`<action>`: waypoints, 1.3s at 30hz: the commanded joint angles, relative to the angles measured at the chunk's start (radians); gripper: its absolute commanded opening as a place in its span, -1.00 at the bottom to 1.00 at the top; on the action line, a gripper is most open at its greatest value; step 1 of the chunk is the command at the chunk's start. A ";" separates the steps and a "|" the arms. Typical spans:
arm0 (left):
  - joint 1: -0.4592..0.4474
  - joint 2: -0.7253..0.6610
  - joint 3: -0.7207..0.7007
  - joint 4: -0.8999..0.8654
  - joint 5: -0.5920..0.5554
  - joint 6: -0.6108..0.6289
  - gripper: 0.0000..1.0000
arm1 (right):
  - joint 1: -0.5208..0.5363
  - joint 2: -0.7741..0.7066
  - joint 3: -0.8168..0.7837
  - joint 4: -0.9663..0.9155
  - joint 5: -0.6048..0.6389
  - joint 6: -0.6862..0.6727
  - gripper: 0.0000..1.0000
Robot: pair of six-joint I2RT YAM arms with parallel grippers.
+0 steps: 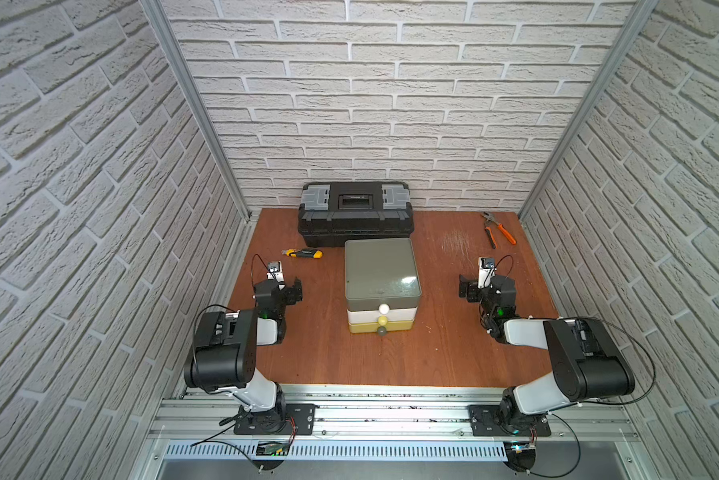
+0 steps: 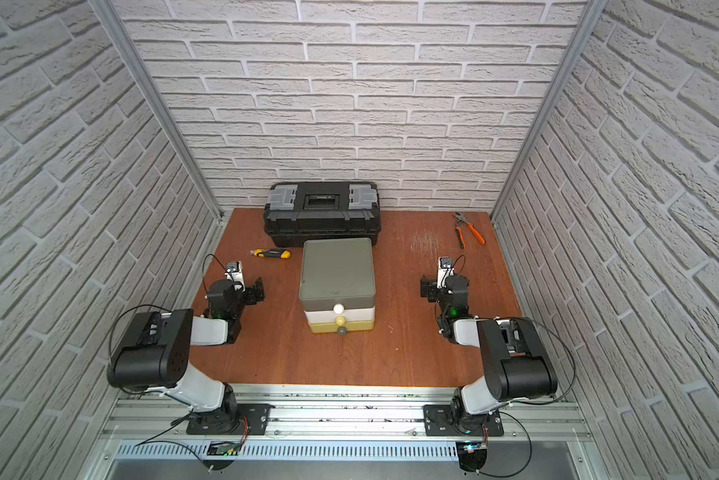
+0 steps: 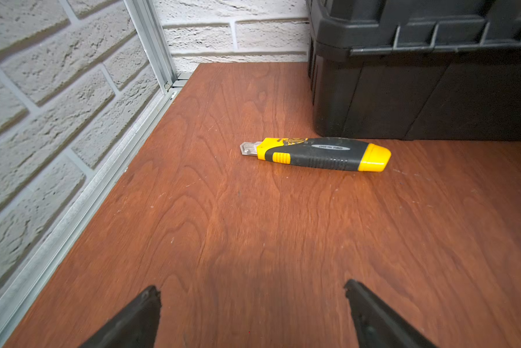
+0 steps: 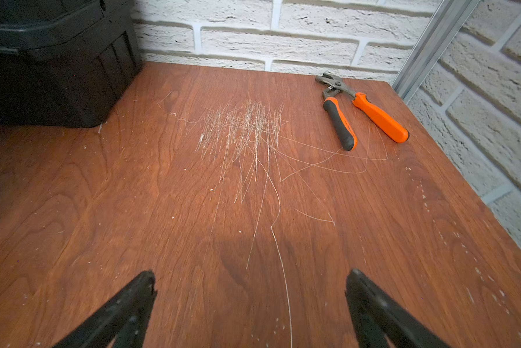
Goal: Take the mice out of the drawer
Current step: Adjust the storage box at the center of the board.
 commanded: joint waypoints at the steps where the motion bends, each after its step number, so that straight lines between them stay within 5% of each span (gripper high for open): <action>1: 0.006 -0.006 0.020 0.019 0.011 -0.009 0.96 | -0.004 -0.001 -0.008 0.044 -0.001 -0.002 0.99; 29: 0.009 -0.003 0.023 0.011 0.019 -0.010 0.96 | -0.008 0.004 0.003 0.028 -0.010 0.000 0.98; 35: 0.008 -0.008 0.025 0.011 0.002 -0.018 0.77 | -0.003 -0.004 0.003 0.025 -0.017 -0.008 0.98; 39: -0.049 -0.105 0.079 -0.148 -0.116 0.015 0.77 | 0.001 -0.008 0.006 0.015 -0.009 -0.011 1.00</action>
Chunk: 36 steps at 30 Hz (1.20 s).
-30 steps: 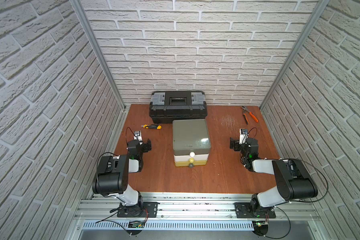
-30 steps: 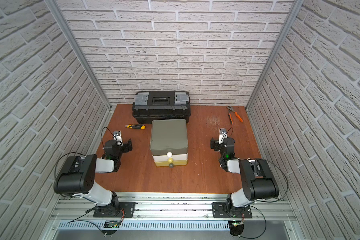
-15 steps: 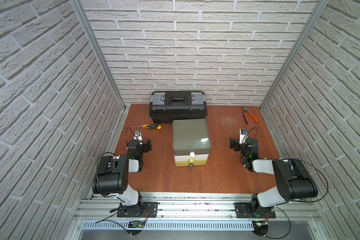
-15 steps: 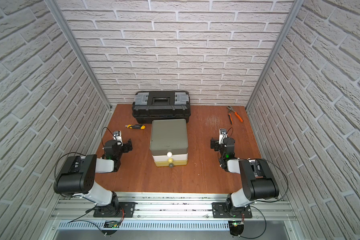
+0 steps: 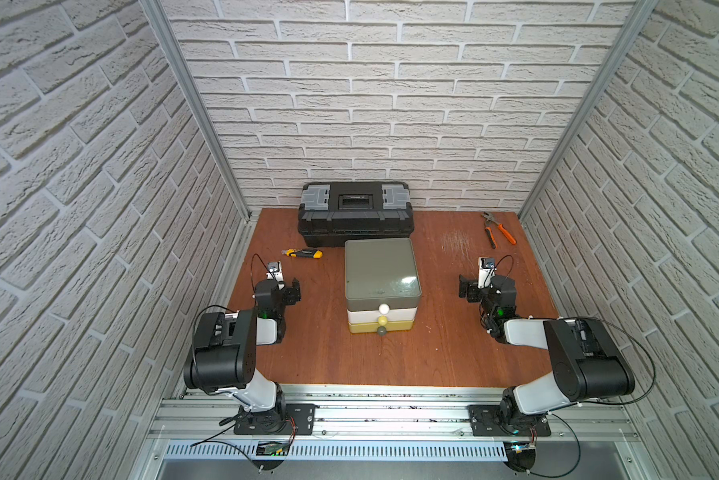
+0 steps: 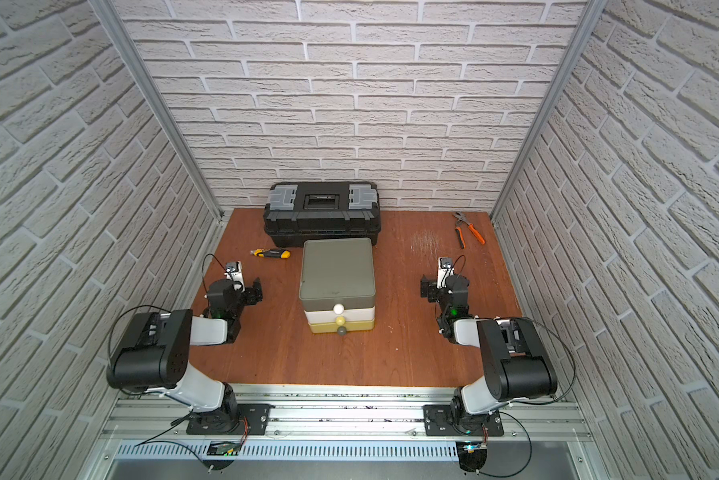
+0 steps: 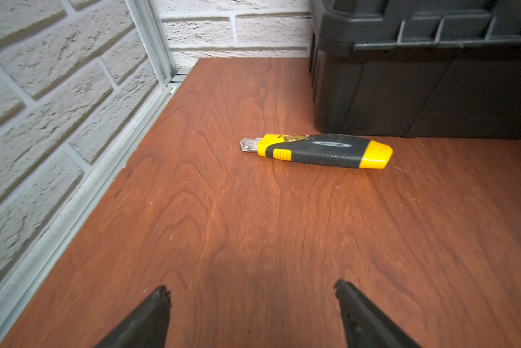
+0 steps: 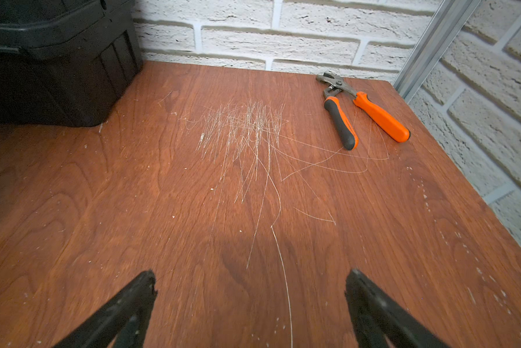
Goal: Take the mice out of the drawer
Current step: Adjust the storage box at the center of the board.
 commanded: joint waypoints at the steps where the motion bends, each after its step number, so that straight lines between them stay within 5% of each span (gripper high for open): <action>1: -0.069 -0.108 0.104 -0.167 -0.123 0.050 0.76 | 0.003 -0.011 0.007 0.019 -0.004 -0.009 0.98; 4: -0.148 -0.193 0.162 -0.283 -0.229 0.059 0.82 | 0.009 -0.039 0.068 -0.105 0.026 -0.004 0.94; 8: -0.158 -0.277 0.314 -0.496 -0.104 -0.045 0.96 | 0.052 -0.104 0.188 -0.379 0.179 0.019 0.79; 12: -0.182 -0.259 0.544 -0.739 0.047 -0.028 0.97 | 0.079 -0.269 0.224 -0.668 0.298 0.242 0.75; 16: -0.179 -0.157 0.696 -0.799 0.249 -0.018 0.96 | 0.184 -0.496 0.197 -0.921 0.262 0.393 0.76; 22: -0.194 0.084 0.910 -0.787 0.394 -0.039 0.97 | 0.368 -0.669 0.223 -1.167 0.076 0.492 0.99; 31: -0.220 0.373 1.189 -0.782 0.657 -0.091 0.96 | 0.579 -0.648 0.176 -1.077 -0.116 0.479 1.00; 36: -0.285 0.402 1.244 -0.937 0.663 0.006 0.96 | 0.595 -0.556 0.188 -0.960 -0.151 0.457 1.00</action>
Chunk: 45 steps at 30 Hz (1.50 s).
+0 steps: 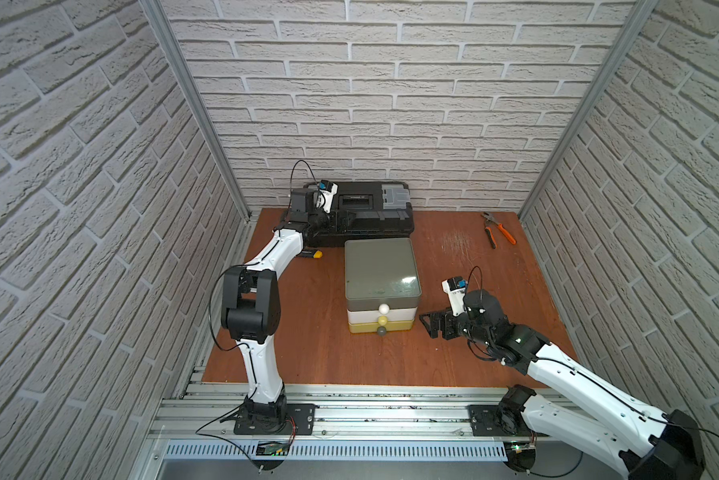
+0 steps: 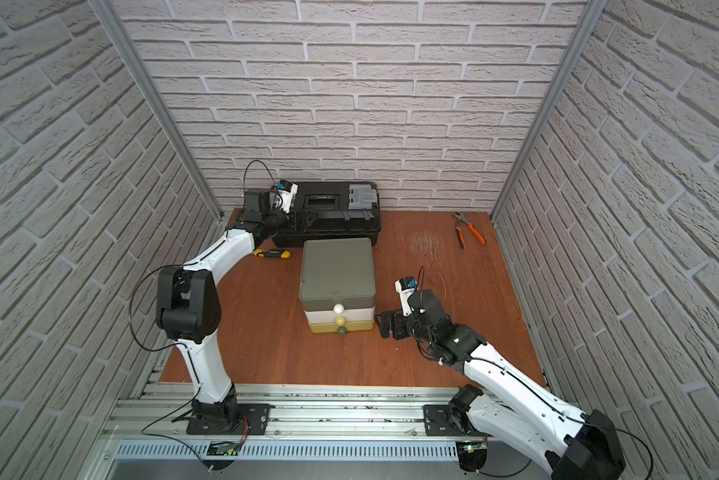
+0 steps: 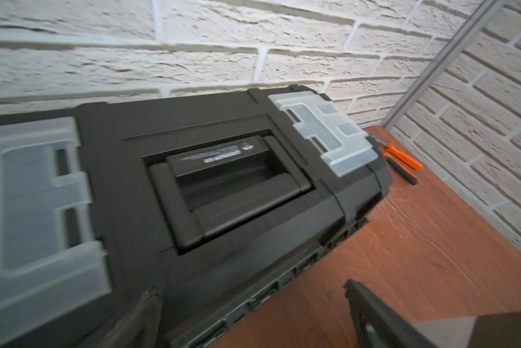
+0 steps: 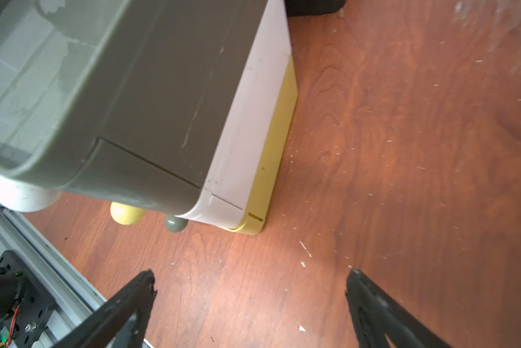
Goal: Take the mice out of the drawer
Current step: Adjust the storage box at the center of the board.
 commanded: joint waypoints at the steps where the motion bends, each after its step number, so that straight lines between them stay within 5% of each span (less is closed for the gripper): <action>1: -0.044 -0.011 0.011 -0.083 0.074 0.057 0.96 | 0.008 0.065 0.007 0.136 -0.043 -0.005 1.00; 18: -0.088 -0.331 -0.430 -0.079 -0.141 0.050 0.96 | -0.008 0.277 0.168 0.125 0.123 -0.192 0.98; 45: -0.150 -0.502 -0.624 -0.143 -0.247 -0.017 0.97 | -0.350 0.408 0.310 0.147 -0.143 -0.294 0.99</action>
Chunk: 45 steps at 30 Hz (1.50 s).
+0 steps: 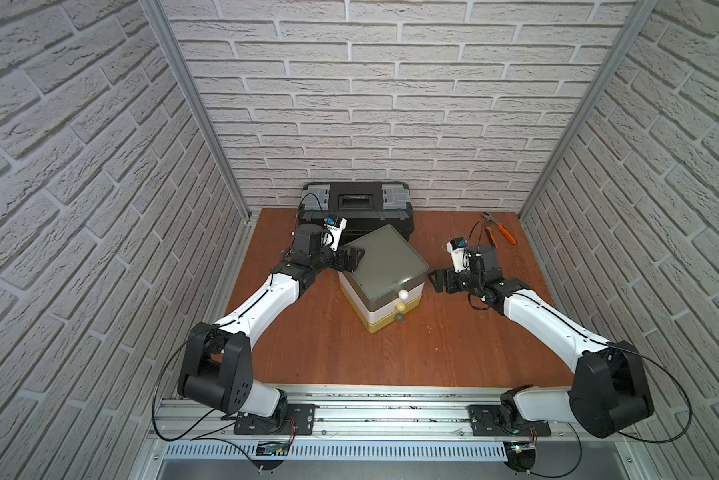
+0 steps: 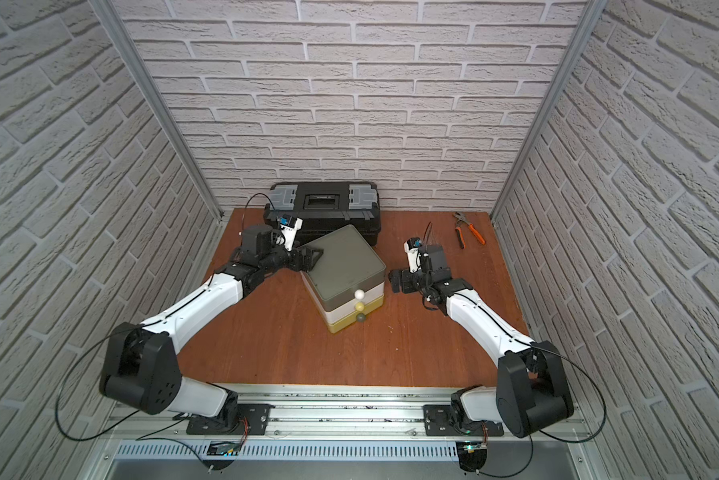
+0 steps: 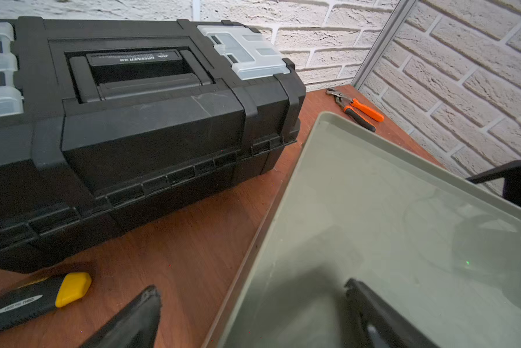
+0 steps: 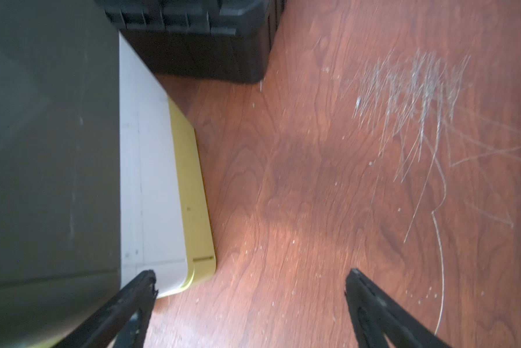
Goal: Take the mice out of the drawer
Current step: Adjust the storage box at the center of the board, then open the drawer in the storage box.
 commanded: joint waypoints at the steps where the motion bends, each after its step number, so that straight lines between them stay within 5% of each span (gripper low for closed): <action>1: -0.010 -0.008 -0.048 -0.194 -0.074 0.026 0.96 | 0.001 -0.040 0.009 0.039 -0.058 0.022 0.99; 7: -0.010 -0.019 -0.005 -0.251 -0.095 0.031 0.96 | 0.003 -0.230 -0.123 0.035 -0.328 0.188 1.00; 14: -0.047 0.013 -0.009 -0.230 -0.132 -0.049 0.97 | 0.008 -0.274 -0.317 0.345 -0.650 0.446 0.97; 27: -0.203 -0.017 -0.074 -0.243 -0.209 -0.127 0.96 | 0.038 -0.114 -0.370 0.708 -0.740 0.603 0.77; 37: -0.214 -0.023 -0.078 -0.263 -0.249 -0.122 0.96 | 0.072 -0.019 -0.328 0.772 -0.755 0.636 0.27; 45: -0.214 0.003 -0.056 -0.281 -0.271 -0.103 0.97 | 0.077 0.023 -0.298 0.794 -0.767 0.652 0.09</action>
